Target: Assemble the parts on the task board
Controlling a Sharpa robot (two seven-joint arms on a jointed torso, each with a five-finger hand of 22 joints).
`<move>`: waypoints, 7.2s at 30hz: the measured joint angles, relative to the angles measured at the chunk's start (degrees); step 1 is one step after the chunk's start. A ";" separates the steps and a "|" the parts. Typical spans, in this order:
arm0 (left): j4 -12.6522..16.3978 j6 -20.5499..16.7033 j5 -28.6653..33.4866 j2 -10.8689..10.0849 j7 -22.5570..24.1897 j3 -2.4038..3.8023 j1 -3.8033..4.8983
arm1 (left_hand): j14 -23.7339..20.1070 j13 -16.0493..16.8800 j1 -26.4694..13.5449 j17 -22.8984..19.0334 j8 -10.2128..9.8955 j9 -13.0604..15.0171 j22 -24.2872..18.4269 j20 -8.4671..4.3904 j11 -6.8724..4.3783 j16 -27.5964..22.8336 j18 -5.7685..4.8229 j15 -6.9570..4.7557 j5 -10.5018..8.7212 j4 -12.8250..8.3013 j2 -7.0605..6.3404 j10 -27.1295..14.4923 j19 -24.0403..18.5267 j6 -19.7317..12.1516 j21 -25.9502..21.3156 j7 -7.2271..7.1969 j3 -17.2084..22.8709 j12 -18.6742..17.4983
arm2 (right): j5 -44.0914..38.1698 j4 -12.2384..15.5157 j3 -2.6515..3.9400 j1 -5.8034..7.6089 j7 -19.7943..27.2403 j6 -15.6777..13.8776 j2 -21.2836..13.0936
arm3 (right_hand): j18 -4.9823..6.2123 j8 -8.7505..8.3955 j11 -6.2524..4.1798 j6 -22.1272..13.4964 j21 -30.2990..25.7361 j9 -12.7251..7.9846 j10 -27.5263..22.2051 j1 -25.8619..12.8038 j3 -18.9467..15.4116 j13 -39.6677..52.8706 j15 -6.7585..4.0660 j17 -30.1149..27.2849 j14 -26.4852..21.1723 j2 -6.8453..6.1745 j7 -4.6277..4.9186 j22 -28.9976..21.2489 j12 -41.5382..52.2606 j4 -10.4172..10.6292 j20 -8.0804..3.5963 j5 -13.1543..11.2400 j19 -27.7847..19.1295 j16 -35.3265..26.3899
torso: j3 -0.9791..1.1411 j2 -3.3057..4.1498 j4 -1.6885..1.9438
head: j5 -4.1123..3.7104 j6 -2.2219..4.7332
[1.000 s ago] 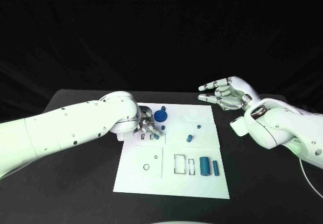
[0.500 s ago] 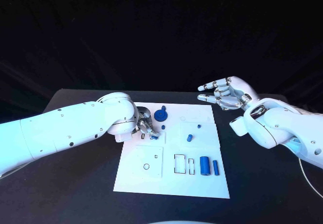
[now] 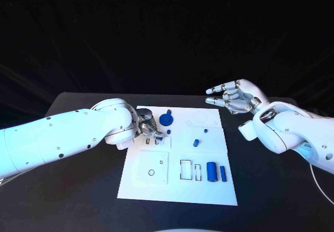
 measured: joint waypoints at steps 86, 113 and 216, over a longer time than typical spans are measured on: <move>-1.51 1.19 -9.46 1.34 -2.23 -0.15 -2.67 | -0.01 1.64 -11.64 0.01 0.42 1.84 0.04 -0.41 -1.14 0.00 0.01 -0.43 0.00 -5.52 -1.67 1.70 0.01 3.68 -0.01 -2.08 5.61 1.78 | 0.77 -0.13 -0.01 0.00 0.01 0.89 0.35 | 0.00 0.00 0.00 0.00 -0.24 -0.01 0.00 -0.24 0.00 -0.40 0.00 0.01 0.00 0.23 0.00 -0.26 -0.25 0.00 0.00 0.00 0.00 -0.32 | 0.11 0.04 0.07 | 0.60 -1.18; -2.06 1.02 -9.14 1.74 -2.63 -0.30 -2.85 | 0.05 2.01 -16.21 -0.01 1.58 4.18 0.02 -0.83 -1.88 0.00 -0.90 -1.02 0.00 1.26 -2.34 2.45 0.00 5.80 0.55 -3.01 -6.19 2.66 | 1.34 -0.29 -0.03 -0.01 0.15 1.03 0.56 | 0.01 0.00 -0.01 0.00 -1.33 -0.01 -0.63 -0.63 -0.72 -1.37 0.00 0.00 0.00 0.61 0.00 -2.13 -1.47 0.72 -0.02 0.66 -1.03 -1.66 | 0.06 0.02 0.14 | 0.50 -1.48; -24.63 15.02 -3.97 10.60 -2.10 0.74 3.23 | -0.13 -3.52 -8.86 -0.01 -4.46 -2.83 0.00 0.31 0.20 0.00 -0.89 0.31 0.00 2.15 7.55 -1.90 -0.11 2.23 -2.38 -0.23 -26.34 -2.44 | 2.64 -3.29 -0.27 -0.63 0.58 1.64 2.20 | 0.00 0.00 -0.21 0.00 -2.31 -0.05 -1.23 -1.06 -1.19 -2.35 0.00 -0.01 0.00 1.07 0.00 -3.65 -2.42 0.87 0.00 1.54 -1.43 -2.53 | 0.02 0.05 0.12 | 1.63 -0.63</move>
